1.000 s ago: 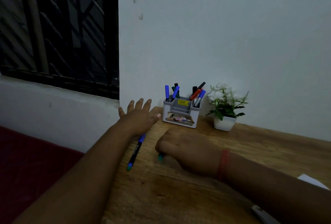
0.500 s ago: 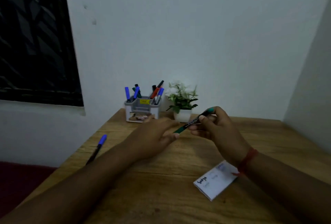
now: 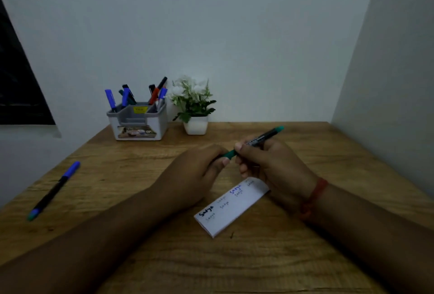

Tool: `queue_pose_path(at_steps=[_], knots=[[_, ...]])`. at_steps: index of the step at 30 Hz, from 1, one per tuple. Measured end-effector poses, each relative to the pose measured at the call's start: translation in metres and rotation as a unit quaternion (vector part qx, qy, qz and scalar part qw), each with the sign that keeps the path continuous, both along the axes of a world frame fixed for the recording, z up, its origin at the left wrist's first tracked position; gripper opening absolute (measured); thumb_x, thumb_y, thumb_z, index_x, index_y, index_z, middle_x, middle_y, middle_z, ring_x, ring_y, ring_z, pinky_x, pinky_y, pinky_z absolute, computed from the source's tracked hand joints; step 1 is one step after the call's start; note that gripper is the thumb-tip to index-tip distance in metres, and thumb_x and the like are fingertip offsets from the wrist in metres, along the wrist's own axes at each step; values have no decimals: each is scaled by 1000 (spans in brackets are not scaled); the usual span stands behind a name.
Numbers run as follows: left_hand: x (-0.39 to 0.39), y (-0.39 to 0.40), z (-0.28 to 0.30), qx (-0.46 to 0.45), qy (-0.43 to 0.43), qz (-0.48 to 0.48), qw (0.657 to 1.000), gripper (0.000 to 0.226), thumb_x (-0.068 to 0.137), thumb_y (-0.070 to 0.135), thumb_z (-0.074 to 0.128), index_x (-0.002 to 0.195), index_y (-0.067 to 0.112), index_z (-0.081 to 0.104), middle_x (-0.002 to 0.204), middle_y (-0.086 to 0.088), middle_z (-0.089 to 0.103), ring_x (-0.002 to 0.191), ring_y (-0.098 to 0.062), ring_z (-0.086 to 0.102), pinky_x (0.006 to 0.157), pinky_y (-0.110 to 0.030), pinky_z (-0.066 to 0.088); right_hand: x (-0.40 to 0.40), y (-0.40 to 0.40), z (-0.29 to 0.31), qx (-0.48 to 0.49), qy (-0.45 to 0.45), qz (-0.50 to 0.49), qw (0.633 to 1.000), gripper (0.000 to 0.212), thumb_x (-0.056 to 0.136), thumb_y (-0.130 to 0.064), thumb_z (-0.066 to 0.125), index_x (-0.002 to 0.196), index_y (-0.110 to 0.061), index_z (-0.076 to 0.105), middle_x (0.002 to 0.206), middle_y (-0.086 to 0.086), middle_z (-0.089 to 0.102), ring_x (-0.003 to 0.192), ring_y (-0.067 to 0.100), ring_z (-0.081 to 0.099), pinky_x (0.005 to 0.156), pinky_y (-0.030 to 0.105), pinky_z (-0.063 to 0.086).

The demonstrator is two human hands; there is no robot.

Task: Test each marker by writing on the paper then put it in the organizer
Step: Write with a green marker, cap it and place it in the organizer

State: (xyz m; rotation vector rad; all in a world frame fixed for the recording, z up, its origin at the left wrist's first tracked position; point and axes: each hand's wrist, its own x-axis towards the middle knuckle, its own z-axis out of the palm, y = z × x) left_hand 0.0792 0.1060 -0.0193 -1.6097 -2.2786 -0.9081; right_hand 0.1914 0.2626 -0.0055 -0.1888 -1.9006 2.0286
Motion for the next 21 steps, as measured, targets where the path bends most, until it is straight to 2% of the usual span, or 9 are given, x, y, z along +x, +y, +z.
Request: queue_pose_path(at_steps=[3, 8, 12, 21], knots=[[-4, -1, 0, -2, -24, 10, 1000, 17, 101, 33, 45, 91, 33, 59, 70, 13, 57, 67, -4, 55, 56, -26, 39, -4, -3, -3, 1, 8, -16, 1000, 14, 95, -16, 65, 89, -4, 68, 72, 8, 66, 60, 14, 60, 57, 28, 52], [-4, 5, -2, -13, -65, 17, 998, 22, 102, 30, 45, 91, 30, 63, 68, 15, 61, 63, -3, 59, 55, -16, 38, -6, -6, -8, -34, 20, -51, 998, 20, 98, -18, 62, 82, -5, 62, 64, 6, 60, 52, 14, 54, 47, 27, 48], [-1, 9, -3, -8, -95, 12, 995, 23, 102, 30, 44, 89, 31, 62, 69, 12, 63, 63, -4, 63, 57, -19, 45, -8, -8, -11, -26, 28, -90, 995, 23, 98, -22, 62, 78, -10, 60, 61, 4, 59, 49, 14, 51, 45, 27, 45], [4, 12, -3, -15, -64, 23, 998, 26, 102, 35, 40, 93, 29, 64, 69, 12, 63, 69, -1, 60, 58, -18, 39, -7, -12, -14, -29, 24, -146, 989, 21, 99, -26, 60, 84, -12, 58, 58, 1, 58, 46, 13, 49, 43, 27, 42]])
